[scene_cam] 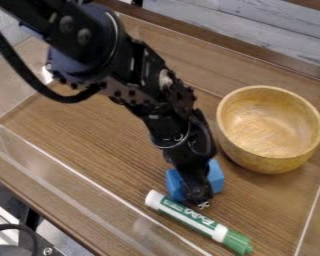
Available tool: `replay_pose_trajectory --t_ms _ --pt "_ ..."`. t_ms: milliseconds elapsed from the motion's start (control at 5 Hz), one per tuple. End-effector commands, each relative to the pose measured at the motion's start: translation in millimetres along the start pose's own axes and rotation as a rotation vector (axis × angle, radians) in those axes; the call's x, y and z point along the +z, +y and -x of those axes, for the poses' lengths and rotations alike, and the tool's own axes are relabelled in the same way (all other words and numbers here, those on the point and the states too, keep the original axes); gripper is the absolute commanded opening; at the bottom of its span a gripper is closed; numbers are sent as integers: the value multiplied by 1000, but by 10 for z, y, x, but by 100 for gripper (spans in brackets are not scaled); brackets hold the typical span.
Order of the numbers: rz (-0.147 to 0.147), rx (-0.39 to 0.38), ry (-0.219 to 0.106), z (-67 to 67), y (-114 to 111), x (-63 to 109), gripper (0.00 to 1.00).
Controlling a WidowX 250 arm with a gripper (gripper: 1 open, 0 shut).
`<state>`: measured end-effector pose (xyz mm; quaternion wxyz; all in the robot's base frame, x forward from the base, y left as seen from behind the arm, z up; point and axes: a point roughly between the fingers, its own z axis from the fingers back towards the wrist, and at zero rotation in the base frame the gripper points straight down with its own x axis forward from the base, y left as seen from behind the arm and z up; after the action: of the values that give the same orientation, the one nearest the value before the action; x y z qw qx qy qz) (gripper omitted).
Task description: Remove the green marker from inside the brown bowl and put it on the table
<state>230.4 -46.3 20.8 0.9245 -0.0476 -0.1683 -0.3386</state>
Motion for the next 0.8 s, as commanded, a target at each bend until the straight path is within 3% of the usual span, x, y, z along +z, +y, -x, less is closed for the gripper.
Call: replay_pose_trajectory --t_ms 0,600 --pt "-4 15 -1 -5 56 19 0" --pt "2 26 7 11 120 59 0"
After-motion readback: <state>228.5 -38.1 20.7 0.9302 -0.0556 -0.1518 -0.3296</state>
